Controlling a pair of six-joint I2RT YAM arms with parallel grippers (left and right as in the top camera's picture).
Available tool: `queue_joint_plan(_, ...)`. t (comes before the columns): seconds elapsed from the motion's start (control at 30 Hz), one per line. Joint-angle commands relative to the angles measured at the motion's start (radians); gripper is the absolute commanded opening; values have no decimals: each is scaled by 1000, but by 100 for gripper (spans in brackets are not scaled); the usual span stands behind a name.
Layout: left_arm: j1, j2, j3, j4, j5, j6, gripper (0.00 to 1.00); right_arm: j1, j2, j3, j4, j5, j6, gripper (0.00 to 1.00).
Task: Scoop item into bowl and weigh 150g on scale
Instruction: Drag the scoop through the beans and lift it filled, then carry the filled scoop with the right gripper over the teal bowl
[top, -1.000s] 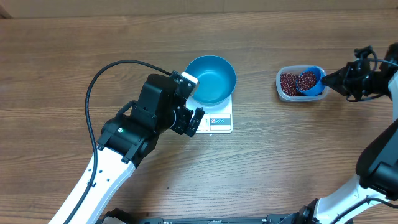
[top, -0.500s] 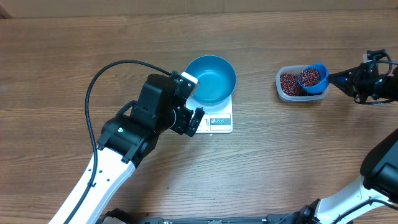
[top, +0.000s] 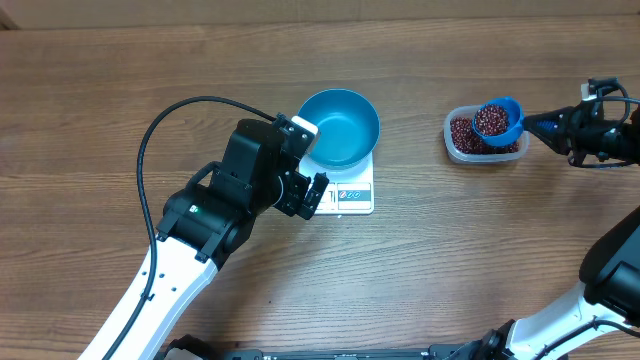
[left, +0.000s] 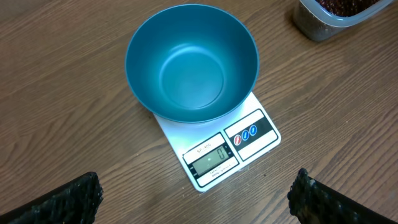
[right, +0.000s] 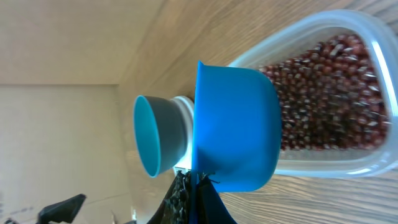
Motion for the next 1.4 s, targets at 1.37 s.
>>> queue_joint_plan(1.37,4,1,-5,29,18,-18,99,438,1,138,186,-211,228,4)
